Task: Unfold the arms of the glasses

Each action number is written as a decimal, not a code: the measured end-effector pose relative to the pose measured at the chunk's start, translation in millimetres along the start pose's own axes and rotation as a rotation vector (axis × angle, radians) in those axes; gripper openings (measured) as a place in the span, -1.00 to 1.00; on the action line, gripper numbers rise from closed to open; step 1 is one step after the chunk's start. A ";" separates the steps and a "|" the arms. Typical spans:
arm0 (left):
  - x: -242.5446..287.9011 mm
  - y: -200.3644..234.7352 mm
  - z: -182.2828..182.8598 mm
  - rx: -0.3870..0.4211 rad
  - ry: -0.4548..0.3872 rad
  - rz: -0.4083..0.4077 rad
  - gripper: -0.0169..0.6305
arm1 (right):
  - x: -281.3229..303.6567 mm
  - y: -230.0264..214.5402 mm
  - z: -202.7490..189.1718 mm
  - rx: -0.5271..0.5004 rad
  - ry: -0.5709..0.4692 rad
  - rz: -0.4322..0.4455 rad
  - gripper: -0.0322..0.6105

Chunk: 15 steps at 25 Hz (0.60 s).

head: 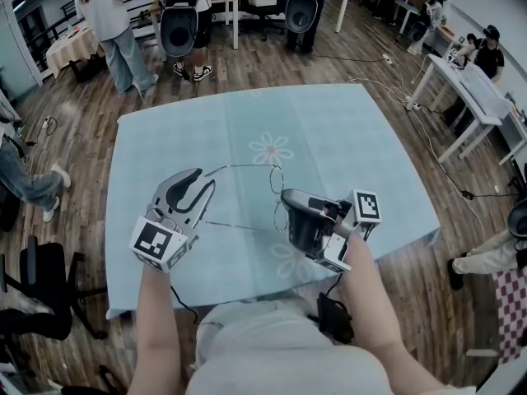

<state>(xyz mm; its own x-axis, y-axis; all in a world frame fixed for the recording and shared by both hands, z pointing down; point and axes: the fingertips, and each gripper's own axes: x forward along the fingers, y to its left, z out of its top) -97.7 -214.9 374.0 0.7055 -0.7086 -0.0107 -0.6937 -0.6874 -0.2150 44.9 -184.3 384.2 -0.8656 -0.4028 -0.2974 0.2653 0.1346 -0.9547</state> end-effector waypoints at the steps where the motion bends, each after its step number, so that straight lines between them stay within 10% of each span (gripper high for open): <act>1: -0.2 0.4 -0.1 0.002 0.000 0.002 -0.57 | -0.1 0.0 0.4 0.000 -0.002 0.001 -0.86; 15: -8.5 7.1 3.1 -0.042 -0.005 0.080 -0.60 | -9.0 -2.7 10.4 -0.037 -0.058 -0.044 -0.86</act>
<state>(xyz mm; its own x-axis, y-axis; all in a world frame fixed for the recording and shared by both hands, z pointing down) -108.1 -213.2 369.5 0.6483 -0.7608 -0.0311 -0.7532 -0.6348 -0.1723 56.3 -190.5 389.4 -0.8497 -0.4609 -0.2563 0.2110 0.1482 -0.9662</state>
